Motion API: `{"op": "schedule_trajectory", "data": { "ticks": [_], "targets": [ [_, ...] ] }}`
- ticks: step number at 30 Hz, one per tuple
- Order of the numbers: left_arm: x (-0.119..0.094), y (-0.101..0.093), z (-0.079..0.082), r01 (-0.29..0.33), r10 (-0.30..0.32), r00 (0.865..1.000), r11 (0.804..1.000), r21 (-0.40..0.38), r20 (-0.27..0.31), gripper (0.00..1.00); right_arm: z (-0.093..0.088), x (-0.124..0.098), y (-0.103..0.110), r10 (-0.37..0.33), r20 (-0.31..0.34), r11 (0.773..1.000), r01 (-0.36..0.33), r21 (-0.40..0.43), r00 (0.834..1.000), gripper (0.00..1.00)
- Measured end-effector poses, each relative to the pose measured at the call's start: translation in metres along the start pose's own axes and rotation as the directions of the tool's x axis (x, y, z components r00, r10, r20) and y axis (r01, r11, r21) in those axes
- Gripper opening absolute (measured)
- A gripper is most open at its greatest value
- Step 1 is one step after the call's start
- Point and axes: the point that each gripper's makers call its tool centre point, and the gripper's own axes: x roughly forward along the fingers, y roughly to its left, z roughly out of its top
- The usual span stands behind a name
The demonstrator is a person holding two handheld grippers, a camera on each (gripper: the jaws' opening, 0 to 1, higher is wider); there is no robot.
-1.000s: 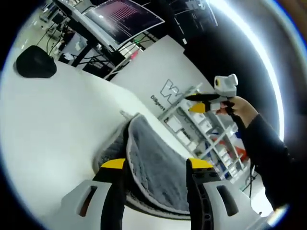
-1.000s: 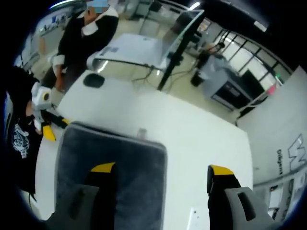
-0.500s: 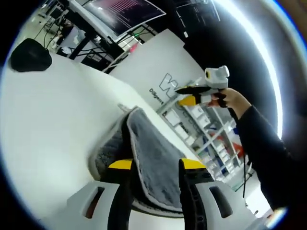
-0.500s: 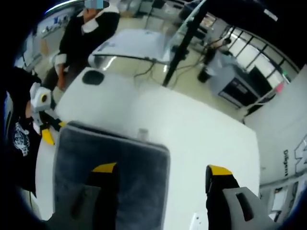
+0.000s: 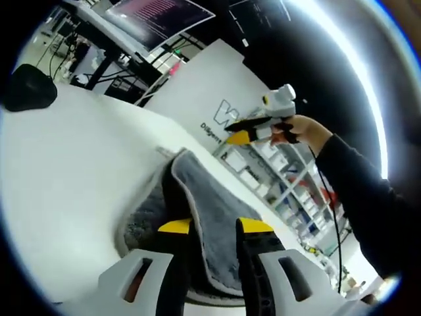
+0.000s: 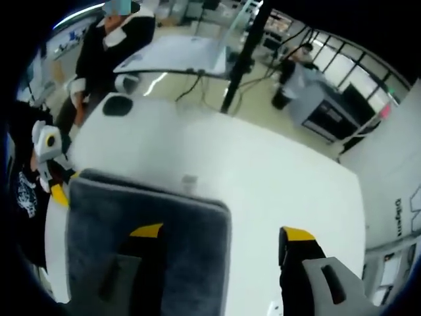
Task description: Open the folded towel by lifting each exposed corner and separating the folded layers until the towel lies flat within the target outline without major curled edges
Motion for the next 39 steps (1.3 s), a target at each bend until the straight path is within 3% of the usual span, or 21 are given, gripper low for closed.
{"op": "schedule_trajectory", "data": {
  "ticks": [4, 12, 17, 28, 35, 39],
  "targets": [
    [0.000, 0.005, -0.001, -0.024, 0.024, 1.000, 1.000, -0.004, -0.012, 0.10, -0.003, 0.009, 0.001, 0.002, -0.015, 1.000, -0.002, -0.014, 1.000, 0.67],
    [-0.003, 0.007, -0.001, -0.019, 0.019, 1.000, 1.000, -0.002, -0.017, 0.06, -0.015, 0.026, 0.002, 0.006, -0.060, 1.000, -0.007, -0.012, 0.998, 0.67],
    [-0.005, 0.007, -0.002, -0.017, 0.017, 1.000, 1.000, 0.007, -0.021, 0.04, -0.024, 0.032, 0.001, 0.005, -0.092, 1.000, -0.006, -0.006, 0.996, 0.56],
    [-0.006, 0.005, -0.002, -0.004, 0.004, 1.000, 1.000, 0.004, -0.017, 0.03, -0.030, 0.058, 0.003, 0.018, -0.111, 0.998, -0.012, 0.055, 0.994, 0.42],
    [-0.005, 0.006, -0.002, -0.002, 0.002, 1.000, 1.000, 0.009, -0.024, 0.03, -0.024, 0.074, 0.002, 0.010, -0.094, 0.999, -0.007, 0.032, 0.996, 0.29],
    [-0.004, 0.006, -0.002, 0.000, 0.000, 1.000, 1.000, 0.010, -0.027, 0.03, -0.028, 0.081, 0.004, 0.022, -0.116, 1.000, -0.021, 0.016, 0.993, 0.29]
  ]
}}
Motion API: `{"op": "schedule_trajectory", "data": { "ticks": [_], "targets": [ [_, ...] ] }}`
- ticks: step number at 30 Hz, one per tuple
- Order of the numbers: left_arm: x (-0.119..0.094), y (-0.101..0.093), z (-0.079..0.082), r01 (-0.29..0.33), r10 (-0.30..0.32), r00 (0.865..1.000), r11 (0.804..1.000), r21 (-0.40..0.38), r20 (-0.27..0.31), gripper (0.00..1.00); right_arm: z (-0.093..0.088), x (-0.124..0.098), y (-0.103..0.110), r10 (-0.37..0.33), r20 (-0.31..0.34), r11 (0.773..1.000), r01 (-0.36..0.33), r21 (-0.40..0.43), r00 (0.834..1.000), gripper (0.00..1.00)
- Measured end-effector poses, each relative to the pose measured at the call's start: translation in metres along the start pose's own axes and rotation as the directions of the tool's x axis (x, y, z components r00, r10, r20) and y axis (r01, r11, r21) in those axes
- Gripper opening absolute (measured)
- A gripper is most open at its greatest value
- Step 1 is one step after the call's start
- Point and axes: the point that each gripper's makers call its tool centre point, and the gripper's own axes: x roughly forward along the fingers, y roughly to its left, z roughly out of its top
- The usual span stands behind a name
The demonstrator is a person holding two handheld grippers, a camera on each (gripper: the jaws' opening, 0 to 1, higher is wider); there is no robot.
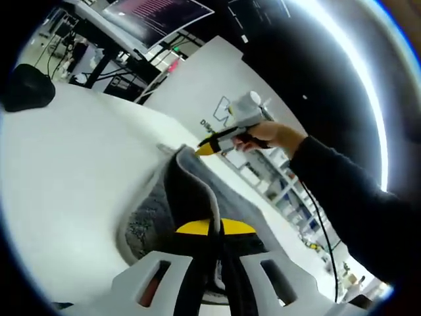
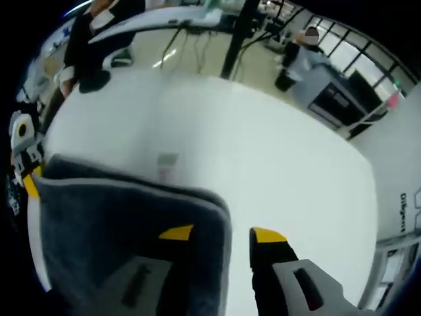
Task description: Open the folded towel by lifting each exposed corner and separating the folded layers until the towel lies flat within the target outline without major curled edges
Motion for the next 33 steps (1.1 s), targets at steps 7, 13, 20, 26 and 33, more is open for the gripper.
{"op": "schedule_trajectory", "data": {
  "ticks": [7, 13, 20, 26, 33],
  "targets": [
    [0.002, 0.001, 0.000, 0.002, -0.002, 1.000, 1.000, -0.002, -0.005, 0.03, 0.002, 0.008, 0.002, 0.024, -0.001, 1.000, -0.024, -0.001, 1.000, 0.28],
    [0.001, 0.000, 0.000, 0.009, -0.009, 1.000, 1.000, -0.007, -0.003, 0.03, 0.003, 0.015, 0.002, 0.032, -0.009, 0.999, -0.032, -0.013, 0.999, 0.23],
    [0.000, -0.001, -0.002, 0.014, -0.014, 1.000, 1.000, -0.007, -0.010, 0.03, 0.000, 0.016, 0.004, 0.043, -0.025, 0.999, -0.043, -0.011, 0.999, 0.12],
    [-0.001, -0.002, -0.002, 0.017, -0.017, 1.000, 1.000, -0.011, -0.010, 0.03, -0.001, 0.020, -0.001, 0.024, -0.021, 1.000, -0.024, -0.017, 0.999, 0.06],
    [-0.003, -0.003, -0.002, 0.019, -0.020, 1.000, 1.000, -0.013, -0.010, 0.03, 0.002, 0.011, -0.004, 0.008, -0.016, 1.000, -0.009, -0.026, 1.000, 0.00]
  ]
}}
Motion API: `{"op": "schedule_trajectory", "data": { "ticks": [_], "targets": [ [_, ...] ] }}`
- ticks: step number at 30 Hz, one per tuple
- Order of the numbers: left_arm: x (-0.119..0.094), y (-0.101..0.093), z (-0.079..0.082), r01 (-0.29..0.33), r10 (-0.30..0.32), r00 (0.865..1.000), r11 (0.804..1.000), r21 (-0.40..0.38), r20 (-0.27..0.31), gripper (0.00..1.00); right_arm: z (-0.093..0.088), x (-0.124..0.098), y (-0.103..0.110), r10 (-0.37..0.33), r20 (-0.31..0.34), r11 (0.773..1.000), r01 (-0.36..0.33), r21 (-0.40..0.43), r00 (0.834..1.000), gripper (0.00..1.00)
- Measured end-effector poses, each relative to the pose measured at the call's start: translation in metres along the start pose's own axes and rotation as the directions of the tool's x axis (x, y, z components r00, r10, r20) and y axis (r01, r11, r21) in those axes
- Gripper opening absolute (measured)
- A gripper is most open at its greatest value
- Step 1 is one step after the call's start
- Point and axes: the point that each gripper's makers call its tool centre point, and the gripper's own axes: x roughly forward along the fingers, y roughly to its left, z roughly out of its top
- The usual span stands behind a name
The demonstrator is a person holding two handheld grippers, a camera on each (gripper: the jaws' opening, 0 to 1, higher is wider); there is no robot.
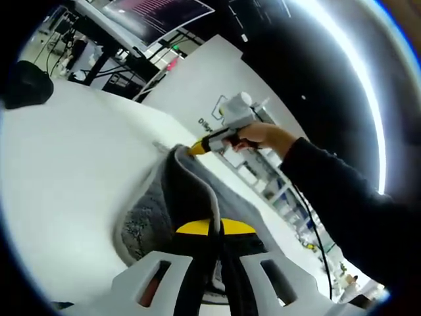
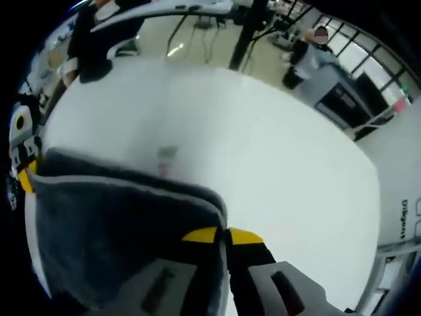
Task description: Open the folded towel by lifting each exposed corner and separating the folded layers until the towel lies flat within the target outline without major curled edges
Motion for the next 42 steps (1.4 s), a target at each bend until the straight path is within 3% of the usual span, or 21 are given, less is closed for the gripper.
{"op": "schedule_trajectory", "data": {
  "ticks": [19, 26, 38, 42],
  "targets": [
    [-0.004, -0.009, 0.000, 0.025, -0.026, 0.999, 0.998, 0.051, 0.022, 0.02, 0.003, -0.011, -0.001, -0.028, 0.015, 1.000, 0.029, -0.012, 0.999, 0.00],
    [-0.004, -0.017, -0.002, 0.066, -0.067, 0.998, 0.996, 0.057, 0.006, 0.02, 0.005, -0.015, 0.001, -0.027, 0.039, 0.999, 0.028, -0.023, 0.999, 0.00],
    [-0.007, -0.027, -0.001, 0.082, -0.086, 0.996, 0.987, 0.137, 0.025, 0.02, 0.002, -0.022, 0.001, -0.039, 0.060, 0.999, 0.040, -0.027, 0.997, 0.00],
    [-0.010, -0.042, 0.005, 0.108, -0.124, 0.991, 0.971, 0.214, 0.060, 0.02, 0.002, -0.026, -0.001, -0.050, 0.079, 0.998, 0.052, -0.024, 0.996, 0.00]
  ]
}}
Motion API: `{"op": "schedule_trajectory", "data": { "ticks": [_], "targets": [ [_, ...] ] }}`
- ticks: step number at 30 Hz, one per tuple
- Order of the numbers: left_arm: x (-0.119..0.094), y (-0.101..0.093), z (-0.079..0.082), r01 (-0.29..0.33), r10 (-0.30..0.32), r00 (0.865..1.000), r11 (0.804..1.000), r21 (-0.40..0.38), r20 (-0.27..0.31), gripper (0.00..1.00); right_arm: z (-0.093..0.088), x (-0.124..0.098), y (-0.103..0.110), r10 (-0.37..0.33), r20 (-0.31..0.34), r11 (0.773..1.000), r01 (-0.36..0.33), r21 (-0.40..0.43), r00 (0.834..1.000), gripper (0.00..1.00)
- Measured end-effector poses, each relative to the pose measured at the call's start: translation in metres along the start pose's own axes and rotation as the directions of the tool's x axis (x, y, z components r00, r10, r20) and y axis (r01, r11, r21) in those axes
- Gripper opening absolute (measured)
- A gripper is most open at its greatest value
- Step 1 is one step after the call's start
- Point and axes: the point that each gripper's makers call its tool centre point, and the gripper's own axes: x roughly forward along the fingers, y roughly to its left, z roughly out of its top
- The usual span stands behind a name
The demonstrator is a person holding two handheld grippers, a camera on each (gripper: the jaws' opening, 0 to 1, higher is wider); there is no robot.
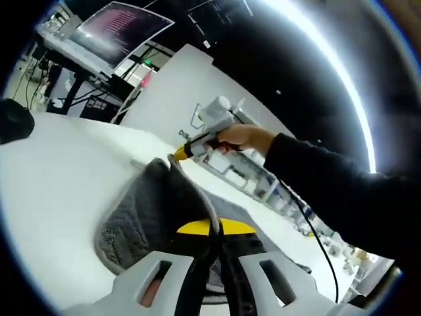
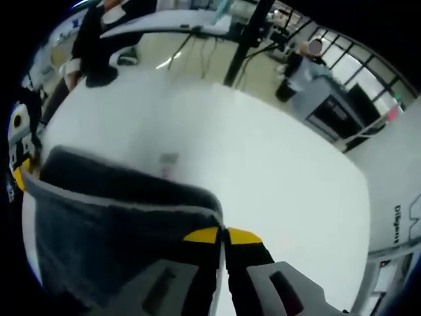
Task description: Open the folded towel by lifting each exposed corner and separating the folded layers until the towel lies flat within the target outline without major curled edges
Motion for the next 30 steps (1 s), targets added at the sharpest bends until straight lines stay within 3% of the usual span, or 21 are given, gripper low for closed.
{"op": "schedule_trajectory", "data": {
  "ticks": [7, 21, 30],
  "targets": [
    [0.005, -0.010, -0.008, 0.041, -0.041, 0.999, 0.999, -0.008, -0.032, 0.02, 0.001, -0.006, 0.002, 0.003, 0.042, 1.000, -0.004, 0.024, 0.999, 0.00],
    [0.004, -0.023, 0.005, 0.078, -0.078, 0.997, 0.997, 0.013, 0.011, 0.02, 0.002, -0.019, -0.002, -0.029, 0.092, 1.000, 0.028, 0.014, 0.995, 0.00],
    [0.006, -0.051, 0.004, 0.176, -0.176, 0.984, 0.984, 0.040, -0.004, 0.02, -0.003, -0.020, 0.005, -0.038, 0.101, 0.999, 0.036, 0.019, 0.994, 0.00]
  ]
}}
